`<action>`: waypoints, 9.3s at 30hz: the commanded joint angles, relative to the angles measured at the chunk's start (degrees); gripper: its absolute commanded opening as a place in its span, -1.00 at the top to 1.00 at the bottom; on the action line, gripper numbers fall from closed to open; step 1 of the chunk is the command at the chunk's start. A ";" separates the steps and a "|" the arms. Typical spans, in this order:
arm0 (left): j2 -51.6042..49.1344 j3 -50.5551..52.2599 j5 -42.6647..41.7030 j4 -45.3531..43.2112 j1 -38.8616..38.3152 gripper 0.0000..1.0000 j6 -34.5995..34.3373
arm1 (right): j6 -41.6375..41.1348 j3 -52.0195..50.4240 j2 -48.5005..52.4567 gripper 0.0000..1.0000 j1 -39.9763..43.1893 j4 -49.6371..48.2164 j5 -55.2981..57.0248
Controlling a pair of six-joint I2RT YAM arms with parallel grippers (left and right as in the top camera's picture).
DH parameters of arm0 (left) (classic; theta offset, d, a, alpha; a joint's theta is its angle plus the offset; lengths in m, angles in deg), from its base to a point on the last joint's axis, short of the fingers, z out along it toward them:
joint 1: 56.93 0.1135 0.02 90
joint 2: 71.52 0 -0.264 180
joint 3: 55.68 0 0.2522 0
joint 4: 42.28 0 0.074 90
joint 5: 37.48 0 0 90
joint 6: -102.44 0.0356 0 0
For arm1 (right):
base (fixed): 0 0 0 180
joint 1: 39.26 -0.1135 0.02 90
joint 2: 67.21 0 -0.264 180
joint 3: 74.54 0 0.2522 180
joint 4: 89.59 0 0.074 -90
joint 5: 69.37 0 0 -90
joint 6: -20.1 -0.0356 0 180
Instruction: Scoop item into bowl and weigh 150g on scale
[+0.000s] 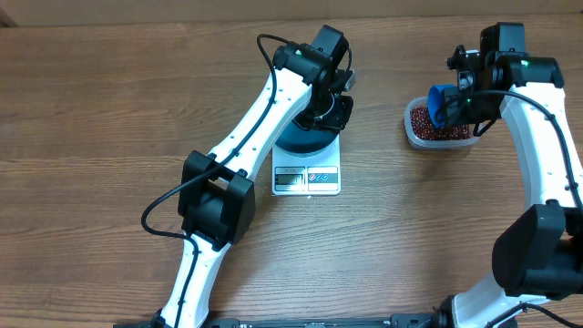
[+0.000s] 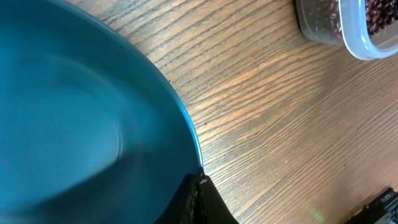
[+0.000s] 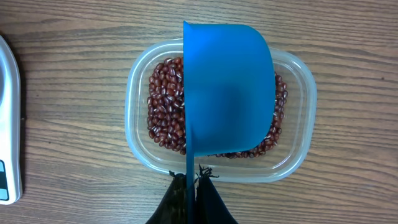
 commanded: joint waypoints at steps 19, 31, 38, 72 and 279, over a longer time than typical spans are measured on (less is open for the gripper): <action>-0.63 -2.82 -0.68 -2.80 0.04 0.92 2.80 | -0.24 0.07 -0.46 0.92 -0.11 -0.57 -0.50; -0.68 -0.98 18.23 -5.09 -0.09 0.92 -2.82 | -0.24 0.07 -0.46 0.92 -0.11 -0.57 -0.50; -0.68 0.98 9.44 -5.31 -1.14 0.92 -2.78 | -0.24 0.07 -0.46 0.92 -0.11 -0.76 -0.50; 10.75 -11.04 13.81 11.67 1.84 0.91 -0.55 | -0.26 0.07 -0.46 0.93 -0.22 -0.20 -0.50; 49.09 74.25 22.97 -38.49 -1.49 -0.99 6.91 | 11.26 9.11 10.27 0.93 -3.19 10.54 17.09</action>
